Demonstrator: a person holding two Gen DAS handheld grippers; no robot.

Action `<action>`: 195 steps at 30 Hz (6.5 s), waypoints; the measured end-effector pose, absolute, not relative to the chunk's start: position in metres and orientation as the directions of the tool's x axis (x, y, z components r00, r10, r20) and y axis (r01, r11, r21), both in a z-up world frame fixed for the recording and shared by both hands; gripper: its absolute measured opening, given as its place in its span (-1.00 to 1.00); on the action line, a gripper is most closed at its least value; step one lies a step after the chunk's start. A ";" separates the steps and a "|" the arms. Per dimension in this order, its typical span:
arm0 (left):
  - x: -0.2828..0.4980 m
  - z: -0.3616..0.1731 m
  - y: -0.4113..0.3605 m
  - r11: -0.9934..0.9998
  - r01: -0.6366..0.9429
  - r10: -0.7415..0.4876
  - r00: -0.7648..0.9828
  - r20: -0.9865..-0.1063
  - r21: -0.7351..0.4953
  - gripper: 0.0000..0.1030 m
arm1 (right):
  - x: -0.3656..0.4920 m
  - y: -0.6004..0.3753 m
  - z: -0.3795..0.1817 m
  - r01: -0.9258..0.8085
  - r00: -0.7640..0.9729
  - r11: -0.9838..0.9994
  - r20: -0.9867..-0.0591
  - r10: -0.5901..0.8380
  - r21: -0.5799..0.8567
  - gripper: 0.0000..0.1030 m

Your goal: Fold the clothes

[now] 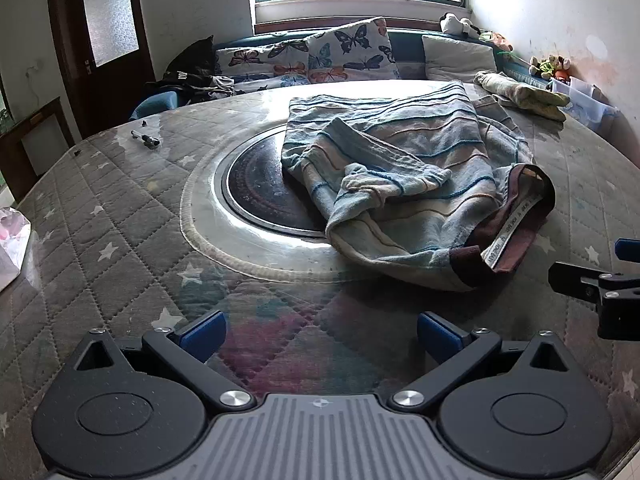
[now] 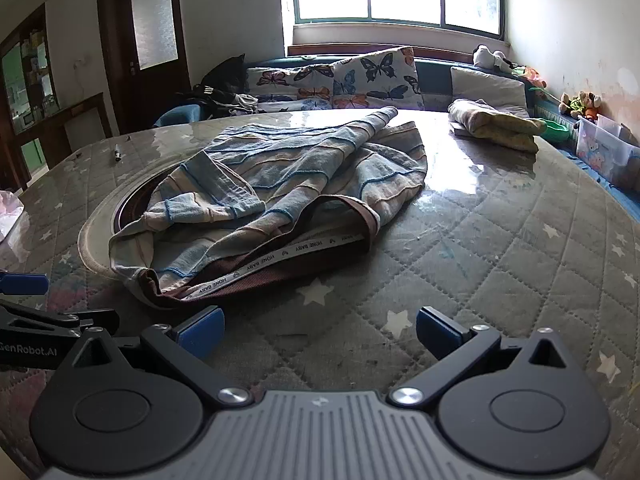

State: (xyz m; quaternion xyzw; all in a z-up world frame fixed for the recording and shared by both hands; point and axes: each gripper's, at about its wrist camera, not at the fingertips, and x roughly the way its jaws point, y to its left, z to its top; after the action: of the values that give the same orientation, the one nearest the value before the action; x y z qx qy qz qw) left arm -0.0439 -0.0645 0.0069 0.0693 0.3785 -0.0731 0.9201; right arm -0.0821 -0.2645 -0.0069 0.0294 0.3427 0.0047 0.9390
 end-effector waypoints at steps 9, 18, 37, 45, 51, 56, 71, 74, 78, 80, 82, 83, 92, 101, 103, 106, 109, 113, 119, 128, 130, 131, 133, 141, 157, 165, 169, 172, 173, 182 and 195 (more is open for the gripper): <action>-0.043 0.006 -0.068 0.977 0.197 -0.085 0.696 -0.713 0.076 1.00 | -0.082 -0.266 -0.009 0.017 0.760 0.998 -0.649 0.031 0.067 1.00; -0.040 0.005 -0.070 0.976 0.202 -0.087 0.692 -0.717 0.076 1.00 | -0.079 -0.266 -0.011 0.013 0.754 0.997 -0.656 0.039 0.074 1.00; -0.028 0.006 -0.071 0.977 0.201 -0.088 0.683 -0.726 0.071 1.00 | -0.068 -0.263 -0.012 -0.004 0.740 0.997 -0.670 0.057 0.079 1.00; -0.020 0.010 -0.071 0.978 0.196 -0.087 0.686 -0.722 0.069 1.00 | -0.061 -0.261 -0.013 -0.017 0.737 0.996 -0.673 0.069 0.083 1.00; -0.011 0.017 -0.073 0.977 0.199 -0.085 0.706 -0.703 0.081 1.00 | -0.057 -0.263 -0.015 -0.023 0.735 0.996 -0.674 0.078 0.091 1.00; -0.002 0.025 -0.077 0.973 0.207 -0.085 0.731 -0.678 0.101 1.00 | -0.051 -0.267 -0.013 -0.038 0.733 0.995 -0.674 0.089 0.090 1.00; 0.041 0.018 -0.108 0.895 0.370 -0.149 0.774 -0.615 0.249 0.69 | -0.003 -0.323 0.011 0.035 0.765 0.995 -0.643 0.036 0.097 0.81; 0.039 0.014 -0.113 0.869 0.416 -0.180 0.771 -0.611 0.269 0.58 | 0.014 -0.337 0.010 0.053 0.755 0.994 -0.655 0.024 0.098 0.71; 0.039 0.008 -0.119 0.834 0.455 -0.195 0.773 -0.603 0.313 0.50 | 0.043 -0.349 0.002 0.067 0.736 0.995 -0.677 0.004 0.078 0.57; 0.040 0.006 -0.119 0.824 0.468 -0.201 0.769 -0.607 0.320 0.38 | 0.058 -0.357 -0.002 0.072 0.728 0.993 -0.685 0.012 0.093 0.50; 0.043 0.005 -0.117 0.824 0.476 -0.211 0.760 -0.614 0.307 0.18 | 0.073 -0.363 -0.005 0.081 0.723 0.991 -0.691 0.016 0.108 0.40; 0.044 0.005 -0.116 0.827 0.478 -0.216 0.757 -0.617 0.297 0.13 | 0.081 -0.366 -0.006 0.086 0.721 0.990 -0.692 0.016 0.112 0.38; 0.056 0.013 -0.095 0.874 0.450 -0.252 0.743 -0.620 0.183 -0.53 | 0.133 -0.384 -0.011 0.118 0.721 0.982 -0.693 0.019 0.150 0.04; 0.041 0.020 -0.094 0.853 0.491 -0.303 0.741 -0.599 0.176 -0.06 | 0.151 -0.391 -0.016 0.132 0.725 0.977 -0.688 0.019 0.166 -0.61; 0.036 0.022 -0.096 0.839 0.509 -0.318 0.745 -0.586 0.192 0.10 | 0.151 -0.393 -0.016 0.134 0.726 0.976 -0.687 0.022 0.173 -0.78; 0.035 0.019 -0.102 0.817 0.532 -0.325 0.743 -0.585 0.222 0.10 | 0.148 -0.398 -0.016 0.148 0.731 0.973 -0.682 0.014 0.178 -0.91; 0.043 0.010 -0.106 0.809 0.539 -0.311 0.732 -0.606 0.235 -0.20 | 0.144 -0.400 -0.013 0.153 0.737 0.971 -0.676 0.010 0.181 -0.95; 0.050 0.009 -0.095 0.845 0.495 -0.284 0.735 -0.616 0.201 -0.68 | 0.132 -0.400 -0.006 0.150 0.749 0.974 -0.663 0.001 0.171 -0.96; 0.052 0.027 -0.050 0.923 0.371 -0.239 0.759 -0.605 0.100 -0.76 | 0.101 -0.398 0.008 0.143 0.756 0.980 -0.654 -0.018 0.138 -0.96; 0.029 0.045 0.020 0.974 0.222 -0.203 0.761 -0.616 -0.047 -0.79 | 0.019 -0.389 0.020 0.122 0.767 0.987 -0.641 -0.026 0.105 -1.00; 0.020 0.046 0.031 0.975 0.213 -0.204 0.757 -0.621 -0.061 -0.79 | 0.000 -0.389 0.021 0.123 0.765 0.986 -0.644 -0.025 0.109 -1.00; 0.015 0.046 0.035 0.976 0.209 -0.203 0.755 -0.623 -0.065 -0.79 | -0.009 -0.389 0.020 0.118 0.760 0.987 -0.650 -0.017 0.113 -1.00; 0.006 0.046 0.042 0.977 0.201 -0.199 0.752 -0.628 -0.070 -0.79 | -0.018 -0.387 0.019 0.102 0.749 0.988 -0.662 0.000 0.115 -0.99; -0.025 0.045 0.070 0.985 0.146 -0.168 0.739 -0.653 -0.089 -0.79 | 0.007 -0.373 0.011 0.041 0.733 0.983 -0.674 0.092 0.178 -0.61; -0.035 0.038 0.078 0.994 0.080 -0.108 0.722 -0.683 -0.072 -0.79 | 0.058 -0.342 0.003 -0.046 0.754 0.985 -0.640 0.145 0.169 -0.93; -0.035 0.039 0.076 0.992 0.089 -0.123 0.724 -0.679 -0.086 -0.79 | -0.014 -0.351 0.079 -0.005 0.887 0.999 -0.461 0.028 0.051 -0.94; -0.037 0.036 0.071 0.989 0.119 -0.144 0.715 -0.684 -0.084 -0.79 | -0.057 -0.364 0.089 0.052 0.894 0.997 -0.448 -0.024 0.052 -0.94; -0.037 0.035 0.070 0.988 0.137 -0.149 0.708 -0.691 -0.074 -0.79 | -0.087 -0.373 0.079 0.107 0.870 0.992 -0.489 -0.060 0.069 -0.94; -0.037 0.034 0.070 0.988 0.141 -0.150 0.705 -0.693 -0.070 -0.79 | -0.097 -0.375 0.075 0.126 0.861 0.989 -0.503 -0.072 0.074 -0.94; -0.042 0.031 0.072 0.984 0.172 -0.145 0.676 -0.722 -0.038 -0.78 | -0.171 -0.386 0.052 0.223 0.774 0.967 -0.625 -0.098 0.124 -0.93; -0.047 0.022 0.071 0.983 0.176 -0.152 0.655 -0.740 -0.046 -0.76 | -0.216 -0.386 0.073 0.298 0.740 0.950 -0.651 -0.169 0.093 -0.92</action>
State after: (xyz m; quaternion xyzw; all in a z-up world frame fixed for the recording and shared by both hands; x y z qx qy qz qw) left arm -0.0471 0.0705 0.0222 0.0148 0.4056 -0.0902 0.9095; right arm -0.2160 -0.3860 0.0731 0.0960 0.3378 -0.1258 0.9278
